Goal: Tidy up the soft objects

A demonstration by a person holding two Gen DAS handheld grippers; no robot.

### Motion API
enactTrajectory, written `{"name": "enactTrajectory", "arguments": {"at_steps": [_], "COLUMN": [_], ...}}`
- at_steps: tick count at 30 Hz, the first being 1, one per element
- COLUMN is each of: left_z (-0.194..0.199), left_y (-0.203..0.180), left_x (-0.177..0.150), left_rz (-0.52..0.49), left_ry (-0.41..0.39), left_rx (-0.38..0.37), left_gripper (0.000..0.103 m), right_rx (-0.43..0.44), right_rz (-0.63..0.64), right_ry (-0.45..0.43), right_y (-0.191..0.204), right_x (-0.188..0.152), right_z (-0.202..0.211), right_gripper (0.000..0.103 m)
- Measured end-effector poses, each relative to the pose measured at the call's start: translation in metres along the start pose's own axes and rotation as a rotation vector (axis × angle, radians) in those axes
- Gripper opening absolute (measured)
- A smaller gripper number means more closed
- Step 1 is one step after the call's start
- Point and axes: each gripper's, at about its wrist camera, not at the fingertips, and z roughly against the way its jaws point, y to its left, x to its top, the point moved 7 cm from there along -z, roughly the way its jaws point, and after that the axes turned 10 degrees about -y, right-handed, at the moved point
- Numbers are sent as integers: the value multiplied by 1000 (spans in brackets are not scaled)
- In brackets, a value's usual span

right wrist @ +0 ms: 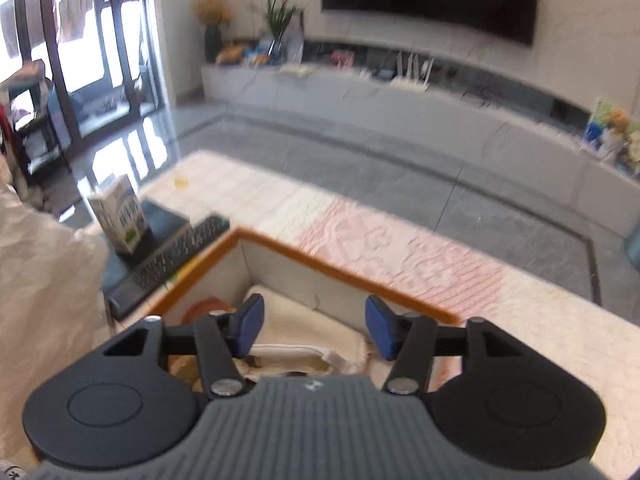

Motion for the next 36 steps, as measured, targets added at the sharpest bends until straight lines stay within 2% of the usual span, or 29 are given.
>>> {"name": "enactTrajectory", "arguments": {"at_steps": [2, 3, 5, 7, 9, 11, 15, 17, 19, 21, 22, 29, 32, 34, 35, 36], "left_z": [-3, -6, -15, -26, -41, -56, -86, -98, -108, -115, -117, -118, -118, -117, -114, -112], "left_y": [-14, -18, -24, -29, -30, -27, -8, 1, 10, 14, 13, -4, -5, -2, -3, -2], "left_x": [-6, -11, -24, -40, -58, -79, -121, -137, -149, -163, -169, -180, -179, -174, -170, -167], "left_rz": [5, 21, 53, 36, 25, 54, 154, 161, 97, -35, -90, -266, -274, -210, -180, -173], "left_ry": [32, 47, 83, 125, 199, 286, 454, 516, 555, 612, 623, 605, 589, 556, 539, 513], "left_rx": [-50, -68, -82, -87, -85, -83, -37, -1, 55, 124, 127, 153, 147, 136, 121, 139], "left_gripper": [16, 16, 16, 16, 16, 16, 16, 16, 16, 20, 21, 25, 28, 43, 58, 69], "right_rx": [-40, -64, -86, -95, -96, -103, -110, -98, -86, -76, -69, -97, -140, -177, -184, -185], "right_rz": [6, 26, 63, 71, 68, 74, 96, 79, 53, 30, 20, 14, 52, 92, 102, 104], "right_ry": [-69, -89, -82, -68, -59, -50, -31, -26, -23, -21, -18, -19, -32, -48, -49, -49], "right_y": [-6, -10, -18, -23, -32, -41, -51, -54, -57, -62, -63, -73, -76, -77, -76, -77], "right_x": [1, -1, -11, -22, -30, -39, -55, -65, -71, -75, -77, -82, -84, -84, -84, -83], "right_z": [31, 46, 71, 94, 115, 131, 142, 142, 141, 133, 132, 130, 134, 140, 143, 146], "right_gripper": [66, 66, 66, 66, 66, 68, 68, 68, 68, 68, 68, 68, 68, 68, 68, 68]}}
